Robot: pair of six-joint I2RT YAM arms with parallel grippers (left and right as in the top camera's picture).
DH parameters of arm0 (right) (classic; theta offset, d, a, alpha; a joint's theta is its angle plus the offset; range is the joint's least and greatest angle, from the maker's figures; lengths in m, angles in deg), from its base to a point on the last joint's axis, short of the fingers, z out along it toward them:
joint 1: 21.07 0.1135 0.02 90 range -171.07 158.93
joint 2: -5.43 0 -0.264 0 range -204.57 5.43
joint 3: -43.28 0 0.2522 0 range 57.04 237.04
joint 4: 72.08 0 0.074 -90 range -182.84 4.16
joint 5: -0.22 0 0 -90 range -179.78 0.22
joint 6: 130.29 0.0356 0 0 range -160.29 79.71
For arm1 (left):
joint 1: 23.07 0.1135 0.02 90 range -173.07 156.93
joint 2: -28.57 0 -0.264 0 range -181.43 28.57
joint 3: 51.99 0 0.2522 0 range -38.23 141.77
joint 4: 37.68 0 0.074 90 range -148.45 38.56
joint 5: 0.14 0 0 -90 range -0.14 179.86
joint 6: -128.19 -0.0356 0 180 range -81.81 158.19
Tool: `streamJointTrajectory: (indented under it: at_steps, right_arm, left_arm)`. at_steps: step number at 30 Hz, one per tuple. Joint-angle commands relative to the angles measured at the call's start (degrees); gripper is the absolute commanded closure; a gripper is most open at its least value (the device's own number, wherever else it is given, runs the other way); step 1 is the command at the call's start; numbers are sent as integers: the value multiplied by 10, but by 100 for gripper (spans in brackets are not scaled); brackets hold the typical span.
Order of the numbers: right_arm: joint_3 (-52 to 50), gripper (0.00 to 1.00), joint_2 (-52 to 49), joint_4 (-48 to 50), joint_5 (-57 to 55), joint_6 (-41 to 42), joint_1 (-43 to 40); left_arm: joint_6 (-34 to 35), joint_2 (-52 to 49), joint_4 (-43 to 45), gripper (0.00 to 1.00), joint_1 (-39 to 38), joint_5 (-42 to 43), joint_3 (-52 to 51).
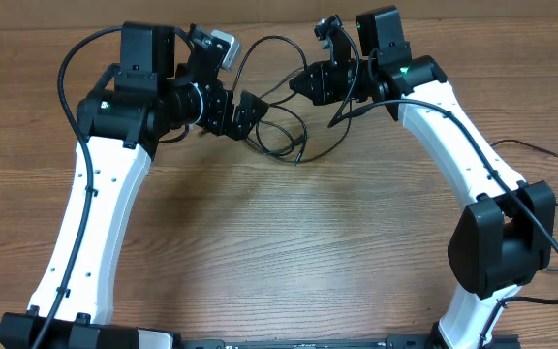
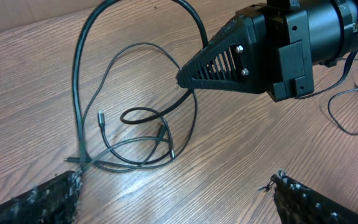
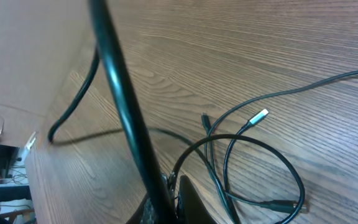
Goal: Untangle cables
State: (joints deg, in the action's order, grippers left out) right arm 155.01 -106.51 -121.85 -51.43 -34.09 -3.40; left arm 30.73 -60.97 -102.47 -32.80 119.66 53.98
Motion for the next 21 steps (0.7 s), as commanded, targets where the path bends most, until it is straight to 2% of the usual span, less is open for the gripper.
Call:
streamJointTrajectory:
  at_steps: [1,8,10,16,21]
  right_arm:
    - [3,96,3,4,3,0,0]
    - [4,96,33,-37,-23,-3,-50]
    - [4,96,50,-80,-58,-9,-82]
    - [4,96,103,-195,-64,-76,-218]
    - [4,96,141,-264,-130,-97,-275]
  left_arm:
    - [-3,-1,2,0,1,7,6]
    - [-3,-1,1,0,1,-19,6]
    - [-2,-1,1,0,1,-19,6]
    - [-3,-1,3,0,1,-19,6]
    - [-2,-1,3,1,1,-19,6]
